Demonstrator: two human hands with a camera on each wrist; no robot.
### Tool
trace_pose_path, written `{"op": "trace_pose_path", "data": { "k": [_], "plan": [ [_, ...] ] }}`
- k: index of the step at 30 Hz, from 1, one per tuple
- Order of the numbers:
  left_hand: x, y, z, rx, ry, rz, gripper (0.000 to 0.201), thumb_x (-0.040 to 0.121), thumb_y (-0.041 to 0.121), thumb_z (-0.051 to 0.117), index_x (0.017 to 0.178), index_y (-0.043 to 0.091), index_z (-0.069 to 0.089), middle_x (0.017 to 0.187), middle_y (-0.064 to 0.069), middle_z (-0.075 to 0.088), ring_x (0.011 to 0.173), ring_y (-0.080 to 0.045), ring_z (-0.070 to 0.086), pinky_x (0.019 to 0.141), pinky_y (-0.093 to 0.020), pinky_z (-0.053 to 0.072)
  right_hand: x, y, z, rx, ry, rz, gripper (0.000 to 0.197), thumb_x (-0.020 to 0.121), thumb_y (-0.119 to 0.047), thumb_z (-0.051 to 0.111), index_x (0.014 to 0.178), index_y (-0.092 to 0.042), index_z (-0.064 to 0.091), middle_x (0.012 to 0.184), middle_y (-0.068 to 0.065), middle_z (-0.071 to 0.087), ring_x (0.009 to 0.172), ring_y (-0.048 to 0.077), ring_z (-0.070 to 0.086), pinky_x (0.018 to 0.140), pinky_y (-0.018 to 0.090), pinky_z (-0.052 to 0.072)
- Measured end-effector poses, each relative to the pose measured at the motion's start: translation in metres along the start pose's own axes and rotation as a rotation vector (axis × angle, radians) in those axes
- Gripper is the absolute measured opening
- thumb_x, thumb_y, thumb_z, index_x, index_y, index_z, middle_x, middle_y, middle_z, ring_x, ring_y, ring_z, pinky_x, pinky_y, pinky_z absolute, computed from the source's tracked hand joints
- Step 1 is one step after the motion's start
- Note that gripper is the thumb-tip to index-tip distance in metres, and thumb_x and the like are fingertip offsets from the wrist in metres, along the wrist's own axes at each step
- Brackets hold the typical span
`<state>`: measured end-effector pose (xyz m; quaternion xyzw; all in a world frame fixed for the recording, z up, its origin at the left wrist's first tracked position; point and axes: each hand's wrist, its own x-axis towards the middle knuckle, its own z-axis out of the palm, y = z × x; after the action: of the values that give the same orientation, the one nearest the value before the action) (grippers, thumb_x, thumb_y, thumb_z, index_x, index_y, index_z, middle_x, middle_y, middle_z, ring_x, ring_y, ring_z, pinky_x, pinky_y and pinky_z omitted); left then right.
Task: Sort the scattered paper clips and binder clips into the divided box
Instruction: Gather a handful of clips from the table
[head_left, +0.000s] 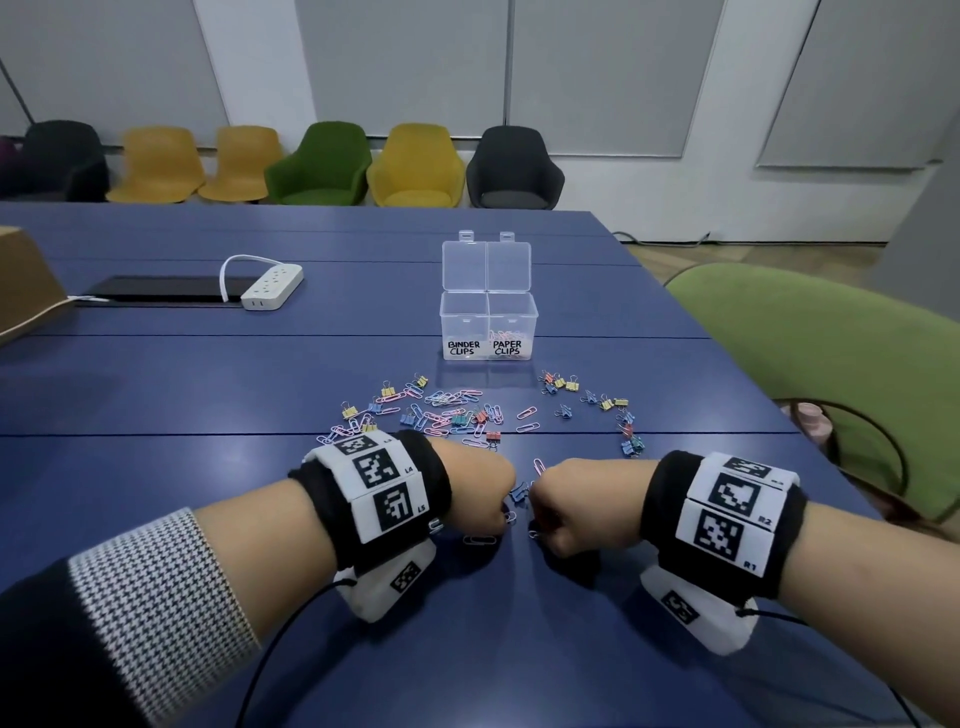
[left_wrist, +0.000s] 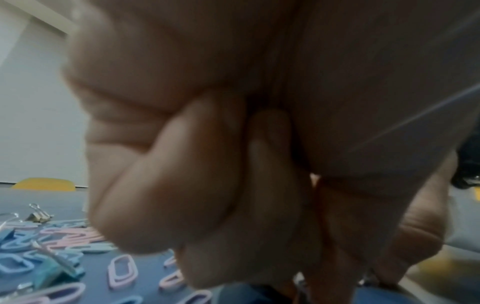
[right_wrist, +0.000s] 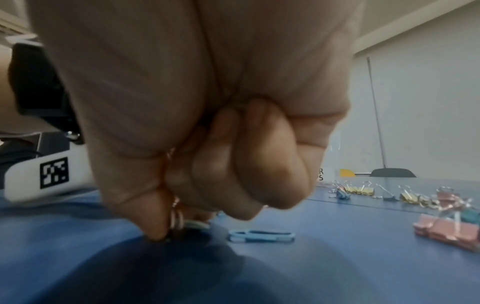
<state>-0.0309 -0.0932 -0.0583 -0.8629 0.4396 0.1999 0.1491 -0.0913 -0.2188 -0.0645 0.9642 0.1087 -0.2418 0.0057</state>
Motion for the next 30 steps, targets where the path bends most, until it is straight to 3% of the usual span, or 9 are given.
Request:
{"op": "trace_pose_path", "data": {
  "k": [4,8,10,13,18,21,25,28,30],
  "plan": [
    [0.000,-0.002,0.000,-0.031,-0.014,-0.002,0.035,0.091,0.022,0.042,0.058,0.011,0.037,0.060,-0.005,0.038,0.062,-0.026,0.037,0.053,-0.026,0.033,0.000,0.002,0.002,0.009,0.022,0.008,0.022,0.089,-0.020,0.052,0.087,0.000,0.061,0.080,0.015,0.056,0.071,0.027,0.044,0.056,0.028,0.033],
    [-0.007,-0.019,-0.005,-0.268,0.037,0.025,0.025,0.093,0.025,0.045,0.081,0.008,0.060,0.071,-0.004,0.053,0.067,-0.023,0.045,0.062,-0.026,0.040,-0.006,0.024,-0.004,0.349,0.218,0.031,0.024,0.092,-0.025,0.054,0.069,-0.021,0.046,0.064,-0.007,0.046,0.055,0.008,0.045,0.057,0.022,0.038],
    [-0.014,-0.029,-0.007,-0.697,0.057,0.046,0.023,0.094,0.025,0.049,0.084,0.007,0.059,0.060,0.003,0.047,0.051,-0.017,0.040,0.048,-0.021,0.035,-0.012,0.039,-0.005,0.882,0.326,0.071,0.024,0.094,-0.021,0.054,0.072,-0.018,0.046,0.057,-0.007,0.041,0.041,0.004,0.035,0.042,0.018,0.031],
    [-0.021,-0.046,-0.009,-1.516,0.054,0.105,0.014,0.081,0.013,0.050,0.069,0.015,0.043,0.049,0.007,0.028,0.039,-0.008,0.017,0.037,-0.014,0.014,-0.018,0.057,0.002,1.673,0.372,0.040,0.024,0.096,-0.011,0.049,0.072,-0.015,0.047,0.063,-0.001,0.044,0.046,0.007,0.030,0.041,0.016,0.023],
    [-0.023,-0.070,-0.001,-2.292,-0.035,0.231,0.004,0.067,0.011,0.042,0.064,0.014,0.040,0.058,0.002,0.031,0.043,-0.009,0.023,0.035,-0.017,0.016,-0.017,0.059,0.022,1.941,0.399,-0.022,0.014,0.084,-0.008,0.054,0.072,-0.011,0.048,0.071,0.006,0.051,0.044,0.007,0.037,0.038,0.016,0.029],
    [-0.020,-0.074,0.005,-2.394,0.080,0.133,0.011,0.073,0.019,0.038,0.071,0.011,0.044,0.064,0.000,0.035,0.044,-0.010,0.032,0.035,-0.017,0.018,-0.015,0.054,0.027,2.032,0.387,-0.041,0.016,0.072,-0.014,0.064,0.073,-0.012,0.049,0.070,0.005,0.053,0.044,0.007,0.040,0.037,0.016,0.030],
    [-0.007,-0.076,0.008,-2.350,0.246,-0.098,0.028,0.092,0.031,0.046,0.071,0.013,0.045,0.059,0.002,0.038,0.036,-0.007,0.031,0.029,-0.013,0.017,-0.014,0.049,0.020,2.109,0.290,-0.033,0.007,0.077,-0.015,0.059,0.079,-0.014,0.052,0.065,0.002,0.052,0.045,0.009,0.041,0.035,0.017,0.026],
    [-0.003,-0.073,0.009,-2.281,0.214,-0.164,0.030,0.097,0.031,0.047,0.072,0.015,0.046,0.054,0.005,0.035,0.033,-0.004,0.026,0.026,-0.013,0.015,-0.014,0.044,0.012,2.135,0.209,-0.066,0.016,0.066,-0.019,0.064,0.079,-0.014,0.056,0.061,0.000,0.044,0.044,0.011,0.038,0.037,0.017,0.019],
    [-0.004,-0.068,0.010,-2.134,0.172,-0.162,0.031,0.099,0.031,0.044,0.073,0.014,0.047,0.052,0.006,0.029,0.034,-0.004,0.022,0.027,-0.012,0.014,-0.014,0.041,0.007,2.022,0.191,-0.048,0.009,0.077,-0.020,0.057,0.071,-0.014,0.053,0.057,-0.002,0.038,0.042,0.009,0.030,0.037,0.016,0.015]
  ]
}}
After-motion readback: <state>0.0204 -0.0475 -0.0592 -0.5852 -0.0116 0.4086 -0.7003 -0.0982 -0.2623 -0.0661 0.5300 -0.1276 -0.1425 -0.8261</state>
